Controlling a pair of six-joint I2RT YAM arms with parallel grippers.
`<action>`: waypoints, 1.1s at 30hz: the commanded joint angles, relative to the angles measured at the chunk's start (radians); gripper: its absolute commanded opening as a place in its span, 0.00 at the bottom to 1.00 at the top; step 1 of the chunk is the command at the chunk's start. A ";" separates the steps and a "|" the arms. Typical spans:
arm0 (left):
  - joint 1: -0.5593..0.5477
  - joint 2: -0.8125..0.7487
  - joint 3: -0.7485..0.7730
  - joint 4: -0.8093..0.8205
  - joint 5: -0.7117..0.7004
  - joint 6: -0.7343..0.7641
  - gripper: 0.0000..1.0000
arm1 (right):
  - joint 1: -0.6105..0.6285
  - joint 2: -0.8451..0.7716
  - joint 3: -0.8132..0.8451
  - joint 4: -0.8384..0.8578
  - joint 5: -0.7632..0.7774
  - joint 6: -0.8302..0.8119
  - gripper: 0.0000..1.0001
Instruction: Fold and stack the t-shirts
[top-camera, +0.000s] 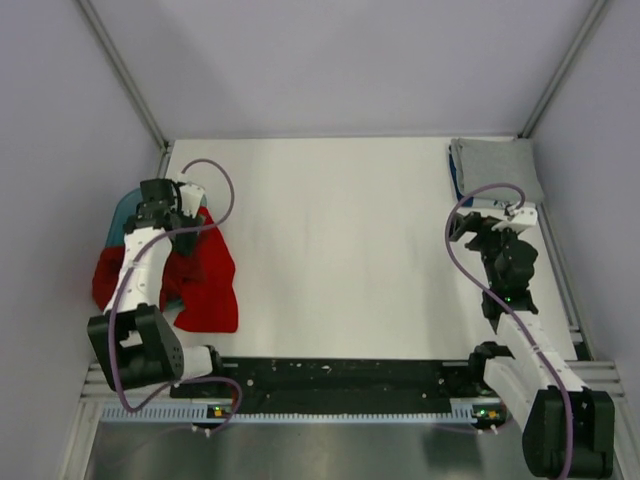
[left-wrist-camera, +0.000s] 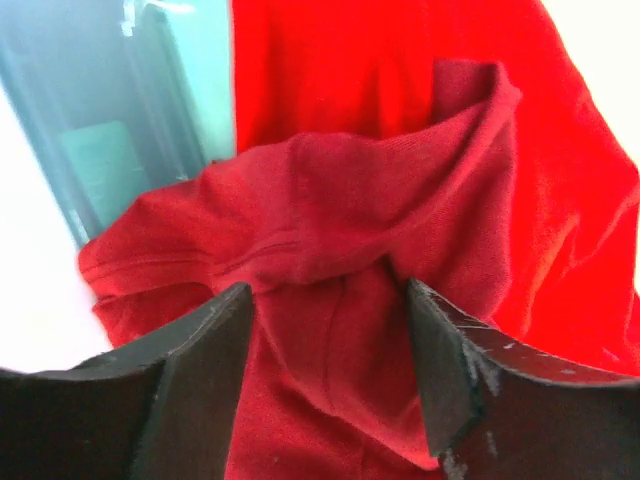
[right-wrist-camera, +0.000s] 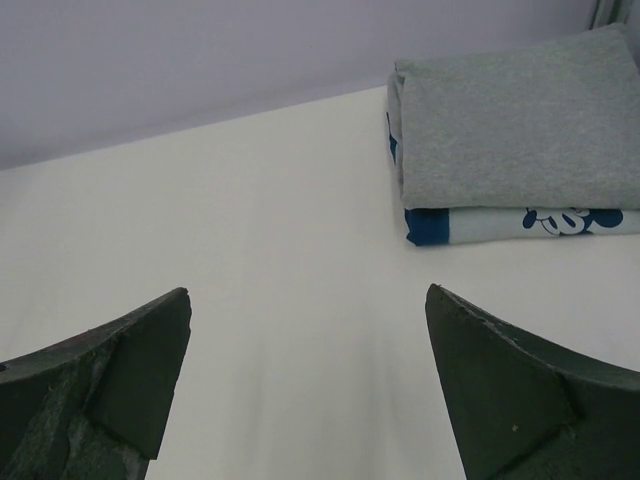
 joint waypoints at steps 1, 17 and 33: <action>0.023 0.080 0.102 -0.249 0.122 0.026 0.49 | 0.008 -0.007 0.021 -0.005 -0.048 0.016 0.98; -0.044 -0.078 0.700 -0.463 0.141 0.063 0.00 | 0.008 -0.035 0.057 -0.002 -0.102 0.019 0.98; -0.258 -0.114 0.837 -0.170 -0.286 0.144 0.00 | 0.014 -0.019 0.109 -0.003 -0.213 -0.009 0.97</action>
